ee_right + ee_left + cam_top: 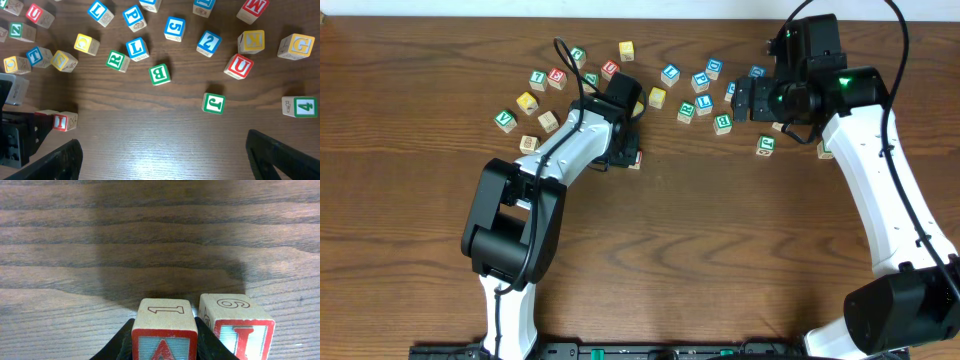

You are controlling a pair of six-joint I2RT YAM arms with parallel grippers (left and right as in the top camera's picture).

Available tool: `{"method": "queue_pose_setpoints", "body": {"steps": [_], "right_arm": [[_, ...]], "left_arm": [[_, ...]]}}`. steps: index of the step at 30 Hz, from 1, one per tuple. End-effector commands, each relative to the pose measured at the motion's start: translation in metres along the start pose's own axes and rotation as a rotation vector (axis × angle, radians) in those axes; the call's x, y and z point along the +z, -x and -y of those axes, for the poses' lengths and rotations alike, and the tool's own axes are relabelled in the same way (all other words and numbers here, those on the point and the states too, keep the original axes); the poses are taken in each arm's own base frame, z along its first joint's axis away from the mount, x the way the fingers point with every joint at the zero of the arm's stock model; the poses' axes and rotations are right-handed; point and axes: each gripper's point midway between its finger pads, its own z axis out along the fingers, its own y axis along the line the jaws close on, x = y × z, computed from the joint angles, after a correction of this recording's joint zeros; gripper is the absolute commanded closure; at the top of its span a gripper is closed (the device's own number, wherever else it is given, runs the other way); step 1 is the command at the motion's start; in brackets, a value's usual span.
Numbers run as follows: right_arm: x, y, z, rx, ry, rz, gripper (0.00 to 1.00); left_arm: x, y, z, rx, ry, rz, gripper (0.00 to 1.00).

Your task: Spell out AI2

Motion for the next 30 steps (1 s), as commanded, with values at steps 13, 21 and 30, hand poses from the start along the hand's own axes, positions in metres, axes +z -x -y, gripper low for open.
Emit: {"method": "queue_pose_setpoints", "body": {"steps": [13, 21, 30], "right_arm": [[-0.002, 0.0, -0.001, 0.008, -0.005, 0.004, 0.01], [-0.002, 0.0, -0.001, 0.008, -0.005, 0.004, 0.01], [-0.002, 0.0, -0.001, 0.008, -0.005, 0.004, 0.01]], "left_arm": [[0.005, -0.008, -0.001, -0.077, 0.001, -0.034, 0.67], [0.005, -0.006, 0.0, -0.076, -0.002, -0.024, 0.5], [-0.031, 0.02, -0.016, -0.109, -0.012, 0.055, 0.5]]}}
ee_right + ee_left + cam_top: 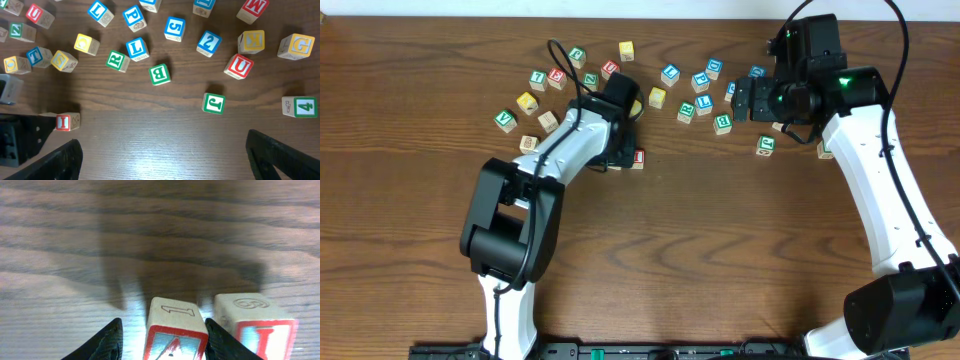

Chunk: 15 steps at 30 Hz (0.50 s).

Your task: Spell out AI2

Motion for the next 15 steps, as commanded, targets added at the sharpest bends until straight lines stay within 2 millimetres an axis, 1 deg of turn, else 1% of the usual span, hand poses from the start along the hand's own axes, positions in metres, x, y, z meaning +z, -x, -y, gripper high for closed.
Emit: {"method": "queue_pose_setpoints", "body": {"steps": [1, 4, 9, 13, 15], "right_arm": [[-0.002, 0.0, -0.001, 0.008, -0.005, 0.004, 0.01], [-0.002, 0.0, -0.001, 0.008, -0.005, 0.004, 0.01], [-0.002, 0.0, -0.001, 0.008, -0.005, 0.004, 0.01], [-0.002, 0.0, -0.001, 0.008, -0.004, 0.005, 0.01], [-0.002, 0.002, -0.001, 0.008, -0.003, 0.011, 0.01]], "left_arm": [[-0.037, 0.026, -0.011, -0.03, -0.024, 0.084, 0.5], [-0.057, 0.032, -0.022, -0.042, -0.027, 0.118, 0.5], [-0.097, 0.042, -0.039, -0.076, -0.038, 0.199, 0.5], [-0.126, 0.047, -0.045, -0.091, -0.05, 0.264, 0.5], [-0.137, 0.047, -0.046, -0.089, -0.054, 0.286, 0.5]]}}
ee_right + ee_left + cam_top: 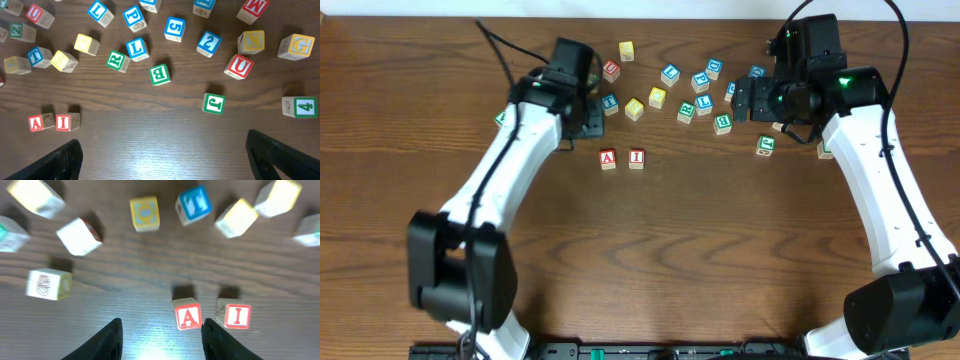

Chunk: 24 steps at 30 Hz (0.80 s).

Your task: Spell out AI2

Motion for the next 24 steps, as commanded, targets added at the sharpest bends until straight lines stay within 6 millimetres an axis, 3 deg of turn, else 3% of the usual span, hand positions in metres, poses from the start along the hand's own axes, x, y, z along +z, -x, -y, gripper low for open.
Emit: {"method": "queue_pose_setpoints", "body": {"steps": [1, 8, 13, 19, 24], "right_arm": [[-0.002, 0.001, -0.001, 0.008, -0.003, 0.008, 0.01], [-0.003, -0.002, -0.014, -0.005, 0.073, -0.007, 0.01], [-0.012, 0.013, -0.016, 0.014, 0.08, 0.04, 0.02], [-0.04, 0.043, 0.011, 0.116, -0.013, 0.077, 0.07], [-0.019, 0.054, 0.023, 0.205, -0.05, -0.013, 0.1]], "left_arm": [[-0.029, 0.014, 0.003, 0.023, -0.024, 0.065, 0.5], [-0.054, 0.015, -0.007, 0.011, -0.023, 0.095, 0.5], [-0.058, 0.015, -0.026, -0.027, 0.0, 0.084, 0.49], [-0.058, 0.016, -0.04, -0.058, 0.017, 0.082, 0.48], [-0.058, 0.017, -0.04, -0.042, 0.018, 0.082, 0.45]]}}
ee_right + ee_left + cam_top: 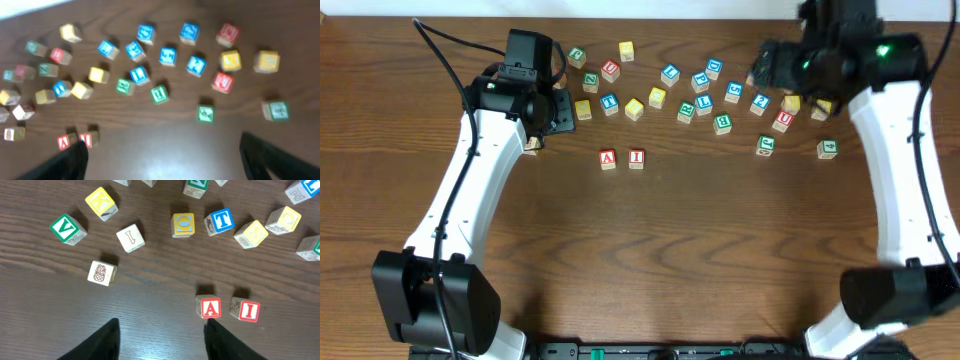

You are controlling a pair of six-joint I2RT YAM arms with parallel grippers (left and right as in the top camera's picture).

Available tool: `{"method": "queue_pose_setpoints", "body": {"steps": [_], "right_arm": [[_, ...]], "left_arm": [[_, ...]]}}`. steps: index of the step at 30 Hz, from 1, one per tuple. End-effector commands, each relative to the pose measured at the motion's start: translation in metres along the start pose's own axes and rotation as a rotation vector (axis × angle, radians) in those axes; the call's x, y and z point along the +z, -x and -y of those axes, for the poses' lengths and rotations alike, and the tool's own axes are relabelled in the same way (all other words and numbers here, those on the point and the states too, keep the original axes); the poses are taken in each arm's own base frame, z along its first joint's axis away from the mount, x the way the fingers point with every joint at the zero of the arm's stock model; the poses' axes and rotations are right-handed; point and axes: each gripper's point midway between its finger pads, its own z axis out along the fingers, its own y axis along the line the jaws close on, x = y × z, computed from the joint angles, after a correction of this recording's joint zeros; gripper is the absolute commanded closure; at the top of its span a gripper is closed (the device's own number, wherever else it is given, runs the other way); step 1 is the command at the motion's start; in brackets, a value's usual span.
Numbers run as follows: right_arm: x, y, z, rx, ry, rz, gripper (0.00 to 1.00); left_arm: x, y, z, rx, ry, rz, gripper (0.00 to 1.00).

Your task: Spell out AI2

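Note:
A red A block and a red I block stand side by side on the brown table, and both show in the left wrist view, the A block left of the I block. My left gripper hangs open and empty, above and to the back left of them. My right gripper is open and empty, high over the scatter at the back right. Its view is blurred, so no 2 can be read on the blue blocks there.
Several loose letter and number blocks lie in a band along the back of the table, among them a green V, a yellow K, a blue T and a pineapple block. A green block sits at the far right.
My left gripper has moved further left along the back of the table, still open. My right arm, still until then, has moved up and back, and its view takes in more of the table.
My left gripper was shut on the A block, set down just left of the I block. Then its jaws stood open around the block. Then it was up and back among the scattered blocks, leaving A and I together. Now both arms have shifted.

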Motion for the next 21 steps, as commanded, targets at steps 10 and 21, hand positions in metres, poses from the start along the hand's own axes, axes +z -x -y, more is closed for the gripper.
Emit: {"method": "queue_pose_setpoints", "body": {"steps": [10, 21], "right_arm": [[0.115, -0.004, 0.028, 0.241, -0.131, -0.168, 0.11], [0.123, 0.001, 0.049, 0.289, -0.256, -0.114, 0.16]], "left_arm": [[-0.009, 0.005, 0.001, 0.037, -0.01, 0.021, 0.44], [-0.007, 0.003, 0.001, 0.037, -0.009, 0.013, 0.44]]}}
